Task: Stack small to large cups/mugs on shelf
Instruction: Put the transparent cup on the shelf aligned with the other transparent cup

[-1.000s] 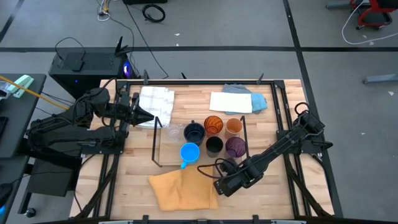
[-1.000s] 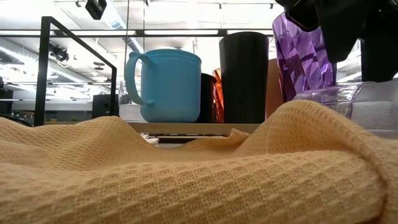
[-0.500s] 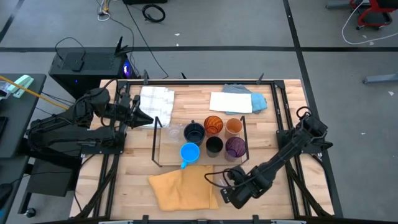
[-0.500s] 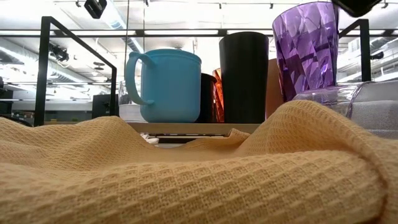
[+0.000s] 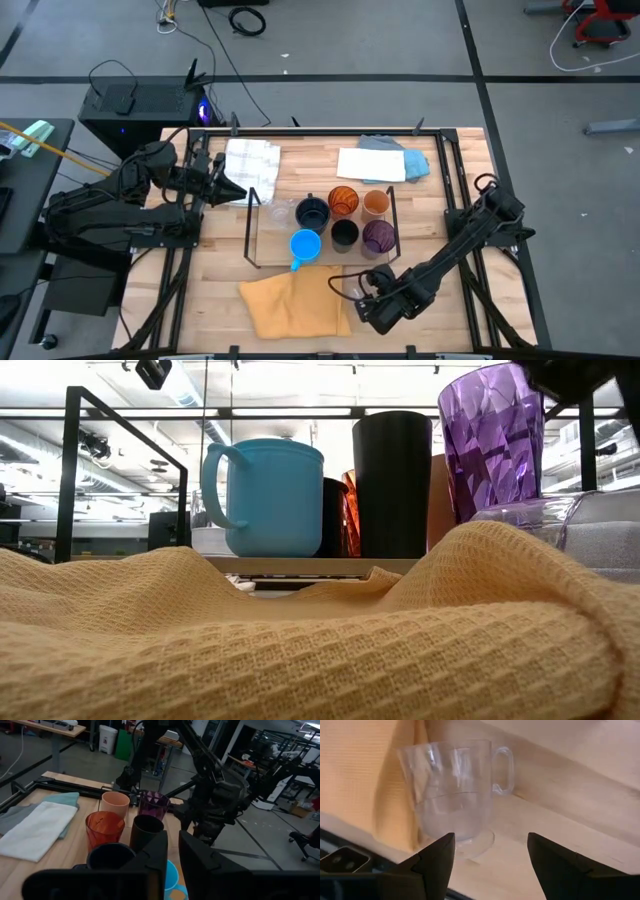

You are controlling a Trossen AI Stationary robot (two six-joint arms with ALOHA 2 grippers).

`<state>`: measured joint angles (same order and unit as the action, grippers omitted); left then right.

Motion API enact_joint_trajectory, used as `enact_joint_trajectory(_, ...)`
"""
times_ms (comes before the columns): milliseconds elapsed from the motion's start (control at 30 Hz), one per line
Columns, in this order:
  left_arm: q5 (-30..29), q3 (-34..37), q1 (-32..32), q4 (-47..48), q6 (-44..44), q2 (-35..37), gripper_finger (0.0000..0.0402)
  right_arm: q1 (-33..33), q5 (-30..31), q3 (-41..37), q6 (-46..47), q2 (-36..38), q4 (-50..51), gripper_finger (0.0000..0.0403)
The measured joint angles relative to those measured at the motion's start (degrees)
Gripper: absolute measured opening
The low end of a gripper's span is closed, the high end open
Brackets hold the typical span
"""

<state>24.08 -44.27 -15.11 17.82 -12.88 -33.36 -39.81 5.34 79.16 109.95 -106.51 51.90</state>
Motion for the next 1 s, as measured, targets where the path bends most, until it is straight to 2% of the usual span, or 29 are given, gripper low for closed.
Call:
enact_joint_trajectory(200,0.0,0.0,0.0,0.0,-0.2,0.0,0.0062,-0.1,-2.1,0.3,-0.4,-4.3,-10.0,0.0255)
enact_joint_trajectory(733,-0.1,0.0,0.0,-0.2,1.6,0.0,0.0064,-3.7,-2.8,0.1,4.4,-5.1,-8.8,0.0225)
enact_joint_trajectory(1000,-1.7,0.0,0.0,-0.2,3.1,-0.1,0.0062,-4.3,-2.3,0.2,5.9,-5.0,-8.4,0.0191)
